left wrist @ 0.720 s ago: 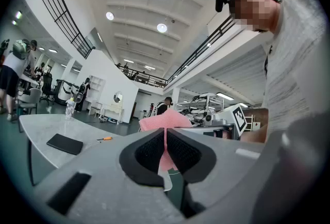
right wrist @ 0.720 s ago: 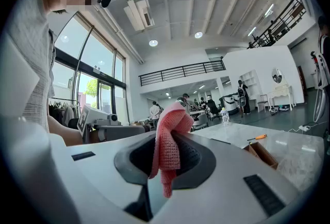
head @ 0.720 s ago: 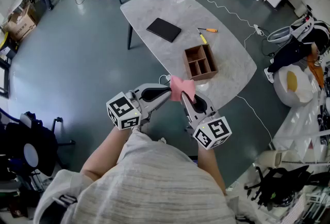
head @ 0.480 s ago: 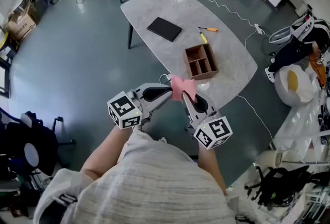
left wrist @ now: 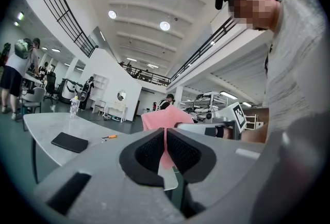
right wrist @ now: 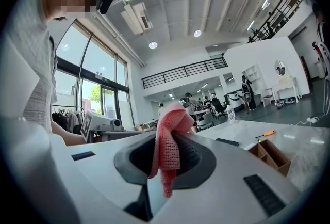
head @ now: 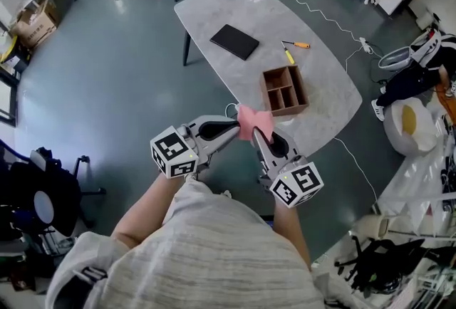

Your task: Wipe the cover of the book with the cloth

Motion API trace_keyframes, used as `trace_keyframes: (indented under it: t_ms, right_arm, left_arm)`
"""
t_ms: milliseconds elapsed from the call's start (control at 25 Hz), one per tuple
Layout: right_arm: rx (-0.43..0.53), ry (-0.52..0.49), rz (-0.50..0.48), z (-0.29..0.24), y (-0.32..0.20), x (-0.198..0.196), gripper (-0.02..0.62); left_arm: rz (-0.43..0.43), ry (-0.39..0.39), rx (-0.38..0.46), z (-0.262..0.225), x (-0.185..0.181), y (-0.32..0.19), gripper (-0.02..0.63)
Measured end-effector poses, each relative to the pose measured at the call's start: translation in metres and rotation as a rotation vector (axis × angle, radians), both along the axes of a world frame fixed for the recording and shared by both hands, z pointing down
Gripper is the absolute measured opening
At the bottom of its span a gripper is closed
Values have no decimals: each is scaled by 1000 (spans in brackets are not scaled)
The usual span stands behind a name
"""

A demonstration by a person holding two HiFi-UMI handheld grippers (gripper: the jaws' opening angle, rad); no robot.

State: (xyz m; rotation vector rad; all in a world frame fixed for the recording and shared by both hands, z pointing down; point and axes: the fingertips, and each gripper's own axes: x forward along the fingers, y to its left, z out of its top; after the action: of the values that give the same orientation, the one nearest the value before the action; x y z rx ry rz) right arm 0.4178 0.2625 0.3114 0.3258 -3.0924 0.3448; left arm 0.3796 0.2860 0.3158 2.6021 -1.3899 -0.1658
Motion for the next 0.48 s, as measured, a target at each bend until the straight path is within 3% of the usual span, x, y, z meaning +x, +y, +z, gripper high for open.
trace_keyframes:
  t_ms: [240,480]
  right_arm:
    - [11,17,-38,1,-6,-38,49]
    - [5,22,-74,-3,-25,-102,49]
  left_arm:
    - [-41,5,-24,7,-38,-7,26]
    - [-65,13,-32,9,-99,-27,26]
